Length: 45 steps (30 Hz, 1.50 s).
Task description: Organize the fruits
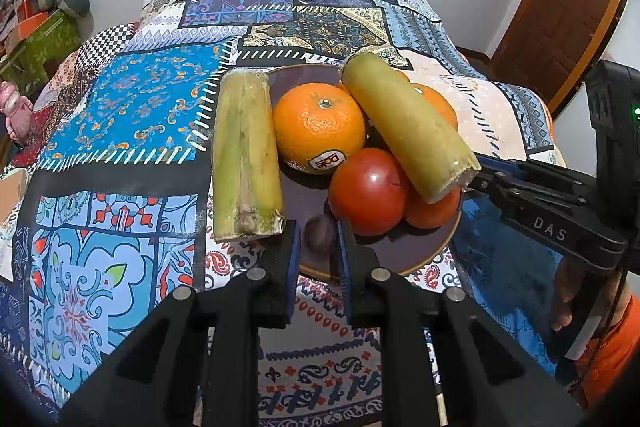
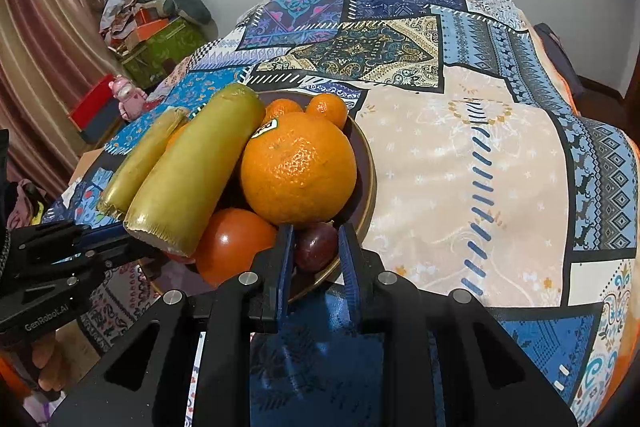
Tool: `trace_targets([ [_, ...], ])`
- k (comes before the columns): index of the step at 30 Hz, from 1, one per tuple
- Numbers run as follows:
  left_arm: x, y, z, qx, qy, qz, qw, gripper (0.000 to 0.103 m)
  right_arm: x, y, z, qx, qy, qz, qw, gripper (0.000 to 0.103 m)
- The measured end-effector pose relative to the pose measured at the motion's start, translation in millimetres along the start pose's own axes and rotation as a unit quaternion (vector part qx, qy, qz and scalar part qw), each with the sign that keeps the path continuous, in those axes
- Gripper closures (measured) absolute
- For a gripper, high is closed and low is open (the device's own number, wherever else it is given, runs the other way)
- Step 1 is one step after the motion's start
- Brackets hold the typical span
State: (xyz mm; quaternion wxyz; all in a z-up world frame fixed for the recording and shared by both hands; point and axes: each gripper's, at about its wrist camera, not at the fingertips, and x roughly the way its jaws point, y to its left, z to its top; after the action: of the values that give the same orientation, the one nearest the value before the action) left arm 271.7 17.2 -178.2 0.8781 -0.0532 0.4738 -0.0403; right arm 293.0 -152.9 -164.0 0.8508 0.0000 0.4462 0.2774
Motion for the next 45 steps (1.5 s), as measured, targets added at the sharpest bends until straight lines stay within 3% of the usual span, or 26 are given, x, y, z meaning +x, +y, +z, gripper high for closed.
trace_targets([
  [9,-20.1,2.0,-9.5,-0.003,-0.007,-0.021,0.9997,0.079,-25.8,-5.9,-2.0,0.015,-0.018,0.009,1.000,0.078],
  [14,-53.2,-2.3,-13.0,0.004,-0.037,-0.018,0.9992,0.079,-57.9,1.2,-2.8,0.015,-0.046,0.006,0.999,0.078],
  [21,-134.7,-17.2,-20.0,0.026,-0.129,-0.008,0.9913,0.079,-131.6,30.3,-8.7,-0.004,-0.119,-0.006,0.993,0.078],
  [27,-214.2,-33.6,-36.1,0.040,-0.217,-0.005,0.9754,0.075,-195.7,67.4,-23.1,-0.028,-0.185,-0.010,0.982,0.077],
  [31,-252.2,-36.4,-47.7,0.027,-0.272,-0.005,0.9618,0.064,-231.2,92.8,-37.5,-0.041,-0.231,-0.013,0.972,0.068],
  [33,-269.6,-36.2,-54.4,0.023,-0.299,0.000,0.9538,0.055,-243.4,101.5,-43.2,-0.043,-0.250,-0.014,0.967,0.059],
  [35,-282.1,-34.9,-59.0,0.019,-0.315,0.000,0.9490,0.045,-251.6,107.3,-47.5,-0.045,-0.268,-0.027,0.962,0.044],
  [37,-292.9,-33.8,-63.9,0.017,-0.330,0.001,0.9438,0.040,-261.0,115.4,-52.8,-0.051,-0.291,-0.043,0.954,0.037],
  [41,-301.5,-35.2,-69.3,0.028,-0.344,0.013,0.9385,0.033,-267.6,125.2,-56.5,-0.055,-0.311,-0.053,0.947,0.021],
  [45,-305.2,-34.1,-74.5,0.028,-0.355,0.015,0.9345,0.014,-265.6,128.9,-56.8,-0.051,-0.321,-0.063,0.944,0.014],
])
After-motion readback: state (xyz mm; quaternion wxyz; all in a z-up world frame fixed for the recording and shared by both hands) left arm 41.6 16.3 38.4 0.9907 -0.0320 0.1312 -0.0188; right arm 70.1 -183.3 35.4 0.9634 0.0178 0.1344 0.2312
